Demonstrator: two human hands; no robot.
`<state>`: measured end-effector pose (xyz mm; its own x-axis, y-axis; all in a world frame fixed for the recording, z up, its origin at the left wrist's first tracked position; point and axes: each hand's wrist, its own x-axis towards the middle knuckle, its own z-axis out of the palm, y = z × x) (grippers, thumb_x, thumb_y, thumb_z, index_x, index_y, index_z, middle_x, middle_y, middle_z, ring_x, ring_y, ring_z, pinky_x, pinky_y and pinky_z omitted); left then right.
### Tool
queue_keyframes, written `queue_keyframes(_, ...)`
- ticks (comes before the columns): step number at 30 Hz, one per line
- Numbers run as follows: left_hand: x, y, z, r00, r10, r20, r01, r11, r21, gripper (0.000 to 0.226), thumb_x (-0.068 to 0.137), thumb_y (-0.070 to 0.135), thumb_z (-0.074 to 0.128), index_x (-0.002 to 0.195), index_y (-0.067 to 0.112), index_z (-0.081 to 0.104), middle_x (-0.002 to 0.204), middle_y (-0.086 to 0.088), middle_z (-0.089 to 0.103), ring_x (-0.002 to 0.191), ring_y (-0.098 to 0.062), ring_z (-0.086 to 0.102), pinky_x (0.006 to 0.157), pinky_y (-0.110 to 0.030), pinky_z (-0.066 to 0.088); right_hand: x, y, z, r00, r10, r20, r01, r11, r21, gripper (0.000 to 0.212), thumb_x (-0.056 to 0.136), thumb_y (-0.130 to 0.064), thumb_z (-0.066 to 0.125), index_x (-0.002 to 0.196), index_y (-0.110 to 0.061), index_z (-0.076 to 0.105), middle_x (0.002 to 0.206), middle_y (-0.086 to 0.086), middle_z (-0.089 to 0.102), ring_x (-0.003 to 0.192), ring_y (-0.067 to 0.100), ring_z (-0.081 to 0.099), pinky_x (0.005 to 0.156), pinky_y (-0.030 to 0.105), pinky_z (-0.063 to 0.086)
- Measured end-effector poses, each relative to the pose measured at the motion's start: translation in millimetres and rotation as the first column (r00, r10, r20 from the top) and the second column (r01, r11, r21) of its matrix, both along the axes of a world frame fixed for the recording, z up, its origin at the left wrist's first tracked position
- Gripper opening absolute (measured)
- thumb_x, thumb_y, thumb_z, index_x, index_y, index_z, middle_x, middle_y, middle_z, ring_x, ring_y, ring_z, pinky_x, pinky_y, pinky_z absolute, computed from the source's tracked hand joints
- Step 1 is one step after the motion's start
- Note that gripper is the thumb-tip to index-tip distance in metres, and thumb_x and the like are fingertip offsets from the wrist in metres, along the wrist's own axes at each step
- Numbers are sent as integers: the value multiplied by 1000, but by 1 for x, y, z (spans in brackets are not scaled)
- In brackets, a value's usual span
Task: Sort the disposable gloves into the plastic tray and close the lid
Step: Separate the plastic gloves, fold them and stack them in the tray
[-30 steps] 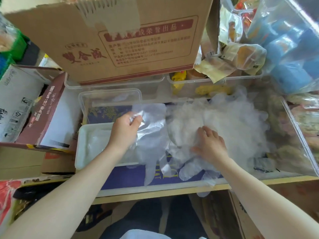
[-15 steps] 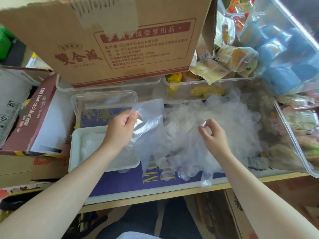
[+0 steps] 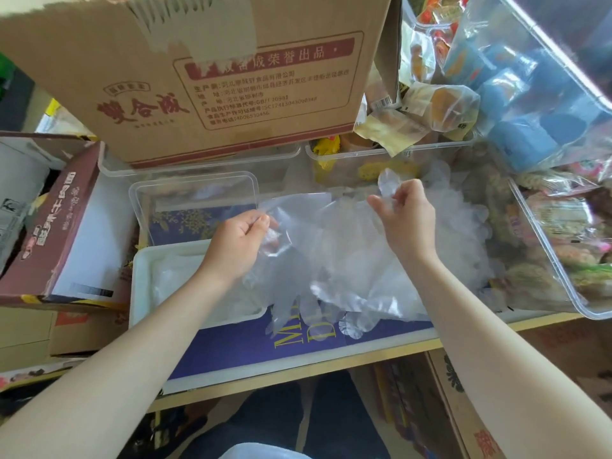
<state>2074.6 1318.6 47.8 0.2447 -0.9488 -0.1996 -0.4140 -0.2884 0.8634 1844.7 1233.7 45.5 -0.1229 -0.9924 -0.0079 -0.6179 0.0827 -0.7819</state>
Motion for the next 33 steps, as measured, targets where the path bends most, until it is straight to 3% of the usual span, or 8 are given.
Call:
queue_keyframes(5, -4, 4, -12, 1000, -2, 29, 1, 999, 39, 30, 98, 21, 43, 76, 27, 62, 63, -10, 54, 49, -7, 42, 47, -16, 29, -7, 14, -60, 972, 197, -132, -177, 973, 151, 54, 81, -28, 72, 120, -1, 47, 105, 13, 51, 103, 29, 48, 82, 28, 33)
queue_keyframes(9, -5, 3, -18, 999, 2, 43, -4, 999, 39, 29, 97, 23, 44, 75, 30, 62, 85, -31, 61, 66, -26, 53, 56, -25, 32, -29, 28, -79, 901, 268, -340, -216, 959, 183, 53, 91, -29, 58, 136, -7, 41, 140, 17, 41, 134, 35, 29, 111, 43, 19)
queue_keyframes(13, -7, 0, -20, 999, 4, 48, -4, 1000, 11, 29, 96, 21, 45, 74, 29, 62, 82, -29, 61, 67, -30, 51, 58, -24, 33, -60, 49, -75, 880, 27, -474, 115, 957, 267, 62, 90, -36, 56, 141, -8, 32, 144, 16, 36, 132, 36, 31, 108, 46, 25)
queue_keyframes(18, -9, -2, -20, 999, 25, 48, -24, 999, -32, 33, 97, 16, 45, 71, 30, 59, 68, -11, 55, 58, -5, 44, 57, -11, 33, -79, 61, -84, 874, 1, -486, 253, 854, 455, 77, 82, -44, 65, 134, 1, 31, 133, 23, 39, 117, 41, 44, 94, 44, 40)
queue_keyframes(22, -9, -4, -19, 997, 8, 78, -5, 999, -35, 32, 97, 17, 46, 72, 30, 60, 64, -12, 52, 52, -7, 41, 54, -14, 32, -75, 58, -88, 935, -131, -329, 292, 812, 506, 47, 82, -28, 67, 116, -5, 45, 108, 11, 54, 97, 35, 56, 73, 36, 46)
queue_keyframes(24, -10, -6, -15, 997, 8, 77, -5, 999, -39, 32, 97, 16, 46, 71, 30, 59, 56, -7, 42, 47, -8, 37, 49, -16, 29, -73, 59, -89, 948, -169, -268, 287, 819, 497, 14, 83, -20, 63, 86, -10, 53, 76, 6, 54, 68, 27, 53, 59, 30, 39)
queue_keyframes(28, -13, -4, -4, 998, 37, 44, -31, 990, -135, 32, 97, 17, 46, 71, 31, 58, 58, -16, 41, 49, -10, 33, 48, -18, 27, -68, 62, -73, 969, -189, -160, 244, 839, 486, 38, 93, -24, 51, 59, -8, 48, 53, 4, 42, 50, 20, 39, 51, 28, 29)
queue_keyframes(33, -23, -9, 17, 997, 66, 39, -49, 941, -336, 20, 93, 31, 42, 80, 35, 57, 61, 0, 61, 57, -16, 53, 56, -18, 36, -25, 60, 8, 885, -273, 378, 102, 904, 415, 38, 96, -18, 48, 60, -9, 46, 51, 5, 44, 38, 12, 39, 37, 18, 30)
